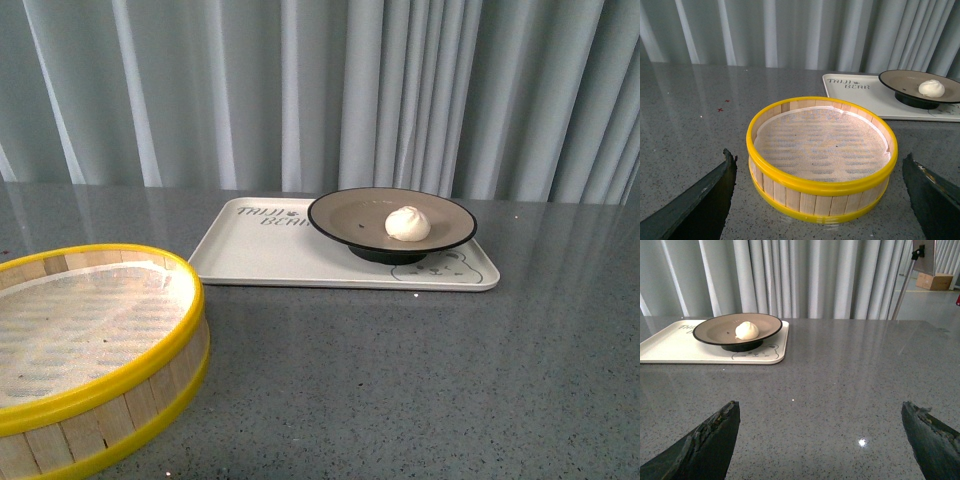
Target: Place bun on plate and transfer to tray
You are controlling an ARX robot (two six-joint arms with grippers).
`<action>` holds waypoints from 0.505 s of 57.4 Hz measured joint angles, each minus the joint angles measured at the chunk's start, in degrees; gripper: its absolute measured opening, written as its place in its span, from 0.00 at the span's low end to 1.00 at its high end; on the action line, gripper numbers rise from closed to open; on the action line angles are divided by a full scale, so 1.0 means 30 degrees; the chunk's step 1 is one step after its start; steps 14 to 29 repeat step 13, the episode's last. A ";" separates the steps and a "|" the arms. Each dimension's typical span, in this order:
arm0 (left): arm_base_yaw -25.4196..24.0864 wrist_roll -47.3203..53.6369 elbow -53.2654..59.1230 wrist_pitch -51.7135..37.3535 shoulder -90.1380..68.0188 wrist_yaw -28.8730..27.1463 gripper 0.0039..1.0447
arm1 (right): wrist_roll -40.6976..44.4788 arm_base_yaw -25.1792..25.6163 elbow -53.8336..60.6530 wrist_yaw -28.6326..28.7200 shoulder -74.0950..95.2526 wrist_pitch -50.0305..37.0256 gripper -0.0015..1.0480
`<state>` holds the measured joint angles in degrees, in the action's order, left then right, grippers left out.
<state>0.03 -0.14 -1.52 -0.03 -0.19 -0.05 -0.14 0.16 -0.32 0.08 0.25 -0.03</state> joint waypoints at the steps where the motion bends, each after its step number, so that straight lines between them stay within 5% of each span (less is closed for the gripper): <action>1: 0.0000 0.0000 0.0000 0.0000 0.0000 0.0000 0.94 | 0.0007 0.0000 0.0000 0.0000 0.0000 0.0000 0.92; 29: 0.0000 0.0000 0.0000 0.0000 0.0000 0.0000 0.94 | 0.0000 0.0000 0.0000 0.0000 0.0000 0.0000 0.92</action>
